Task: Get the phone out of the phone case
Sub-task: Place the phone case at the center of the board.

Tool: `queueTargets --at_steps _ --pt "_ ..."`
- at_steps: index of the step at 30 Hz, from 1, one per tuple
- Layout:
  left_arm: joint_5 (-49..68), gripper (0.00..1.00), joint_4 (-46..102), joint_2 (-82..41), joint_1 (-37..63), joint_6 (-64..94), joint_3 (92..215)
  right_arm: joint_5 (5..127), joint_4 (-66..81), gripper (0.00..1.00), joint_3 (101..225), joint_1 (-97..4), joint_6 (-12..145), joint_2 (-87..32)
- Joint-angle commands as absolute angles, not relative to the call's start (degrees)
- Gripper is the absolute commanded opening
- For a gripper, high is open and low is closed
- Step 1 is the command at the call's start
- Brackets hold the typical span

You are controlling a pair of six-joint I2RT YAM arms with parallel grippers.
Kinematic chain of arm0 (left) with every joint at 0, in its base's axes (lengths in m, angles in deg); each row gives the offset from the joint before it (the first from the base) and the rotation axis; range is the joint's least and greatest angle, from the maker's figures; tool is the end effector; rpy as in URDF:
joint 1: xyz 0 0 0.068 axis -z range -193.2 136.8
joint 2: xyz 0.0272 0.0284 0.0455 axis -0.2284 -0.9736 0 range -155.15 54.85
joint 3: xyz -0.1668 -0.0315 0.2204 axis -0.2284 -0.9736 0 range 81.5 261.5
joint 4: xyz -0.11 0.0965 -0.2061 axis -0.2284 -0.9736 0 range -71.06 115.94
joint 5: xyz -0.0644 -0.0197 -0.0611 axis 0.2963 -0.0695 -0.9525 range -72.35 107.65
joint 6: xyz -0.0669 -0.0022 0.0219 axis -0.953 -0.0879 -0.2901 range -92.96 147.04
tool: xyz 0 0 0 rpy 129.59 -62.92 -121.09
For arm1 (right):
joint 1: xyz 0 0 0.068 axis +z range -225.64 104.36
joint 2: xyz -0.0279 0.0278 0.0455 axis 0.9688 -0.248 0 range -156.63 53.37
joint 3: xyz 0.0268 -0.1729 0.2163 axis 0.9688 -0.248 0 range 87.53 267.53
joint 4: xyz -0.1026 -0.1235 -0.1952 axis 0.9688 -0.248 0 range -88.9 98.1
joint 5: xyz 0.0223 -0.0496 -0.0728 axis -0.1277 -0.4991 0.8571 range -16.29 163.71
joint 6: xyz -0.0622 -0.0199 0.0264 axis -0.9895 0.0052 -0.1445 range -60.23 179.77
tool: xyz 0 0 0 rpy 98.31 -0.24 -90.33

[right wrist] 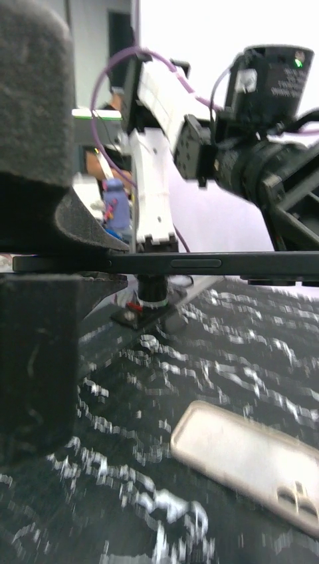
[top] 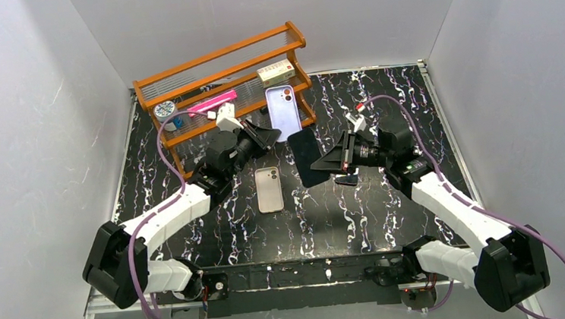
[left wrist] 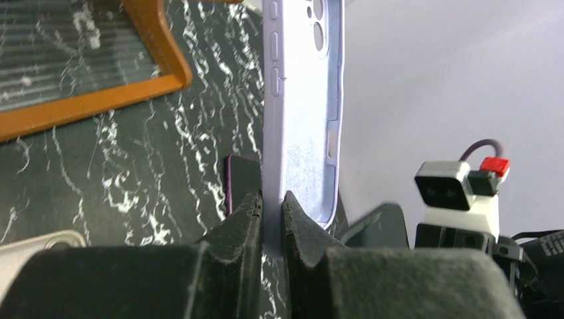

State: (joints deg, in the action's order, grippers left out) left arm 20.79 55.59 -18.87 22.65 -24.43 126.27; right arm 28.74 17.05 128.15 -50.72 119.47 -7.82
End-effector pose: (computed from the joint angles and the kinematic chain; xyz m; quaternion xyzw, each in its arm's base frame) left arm 0.2542 -0.1797 0.3122 -0.1147 0.6932 -0.4771 0.5278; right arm 0.2043 0.1398 0.2999 -0.0167 0.7556 0.6122 0.2323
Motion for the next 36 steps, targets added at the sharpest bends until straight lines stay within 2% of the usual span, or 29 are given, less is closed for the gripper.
queueTargets --at_steps 1,7,18,30,36 --pt "19.7 0.0 50.4 -18.2 23.0 -24.8 124.5 35.2 8.9 0.01 131.5 -54.8 108.4 -5.7" --pt "21.2 0.0 45.6 -18.2 27.6 -28.6 118.9 37.4 9.8 0.01 128.6 -61.1 106.0 -6.3" --pt "32.5 0.0 38.2 -26.9 38.6 -38.2 118.6 41.9 12.8 0.01 127.5 -61.4 103.8 -9.6" --pt "39.5 0.0 29.5 -26.6 40.6 -46.8 115.8 42.1 13.6 0.01 126.8 -61.5 102.8 -15.1" --pt "40.9 0.15 27.0 -25.4 40.5 -46.8 115.9 43.4 16.1 0.01 126.5 -61.3 103.8 -19.9"
